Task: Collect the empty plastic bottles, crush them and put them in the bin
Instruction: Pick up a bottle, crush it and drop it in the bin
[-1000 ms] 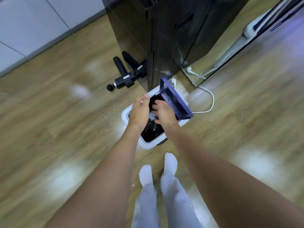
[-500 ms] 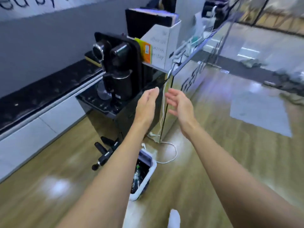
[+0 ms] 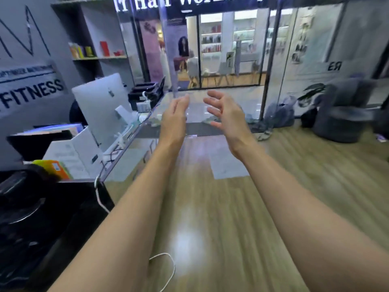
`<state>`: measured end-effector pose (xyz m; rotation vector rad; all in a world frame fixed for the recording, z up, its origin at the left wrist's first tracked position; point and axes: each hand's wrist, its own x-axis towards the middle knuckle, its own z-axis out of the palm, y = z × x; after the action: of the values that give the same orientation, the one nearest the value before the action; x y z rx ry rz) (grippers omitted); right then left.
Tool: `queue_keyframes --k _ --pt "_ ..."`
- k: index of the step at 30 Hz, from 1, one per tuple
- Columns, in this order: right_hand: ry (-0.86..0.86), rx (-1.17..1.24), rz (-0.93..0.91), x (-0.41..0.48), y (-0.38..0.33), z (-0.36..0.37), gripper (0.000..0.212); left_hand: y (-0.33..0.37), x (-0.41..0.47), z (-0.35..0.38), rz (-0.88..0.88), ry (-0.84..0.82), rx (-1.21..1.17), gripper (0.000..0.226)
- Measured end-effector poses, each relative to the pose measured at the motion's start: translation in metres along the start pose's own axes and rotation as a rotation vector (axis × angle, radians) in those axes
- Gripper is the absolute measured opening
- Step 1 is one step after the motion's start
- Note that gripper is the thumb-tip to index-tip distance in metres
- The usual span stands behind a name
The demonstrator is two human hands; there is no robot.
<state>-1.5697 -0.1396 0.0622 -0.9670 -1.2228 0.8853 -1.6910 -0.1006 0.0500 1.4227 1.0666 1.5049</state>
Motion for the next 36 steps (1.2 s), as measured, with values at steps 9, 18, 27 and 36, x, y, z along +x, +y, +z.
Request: queue_keyframes --k 9,18,27,36 --pt "0.254 -0.152 -0.022 0.043 -0.013 -0.228 0.039 0.001 0.023 0.243 -0.02 -0.251 -0.085 0.027" --pt "0.457 -0.141 0.043 0.095 0.021 -0.379 0.036 -0.035 0.059 0.415 -0.048 -0.463 -0.108 0.02" --pt "0.662 -0.256 0.096 0.169 0.048 -0.508 0.037 -0.071 0.141 0.573 -0.089 -0.643 -0.179 0.022" --pt "0.833 -0.319 0.102 0.219 0.072 -0.671 0.04 -0.107 0.17 0.761 -0.083 -0.862 -0.174 0.02"
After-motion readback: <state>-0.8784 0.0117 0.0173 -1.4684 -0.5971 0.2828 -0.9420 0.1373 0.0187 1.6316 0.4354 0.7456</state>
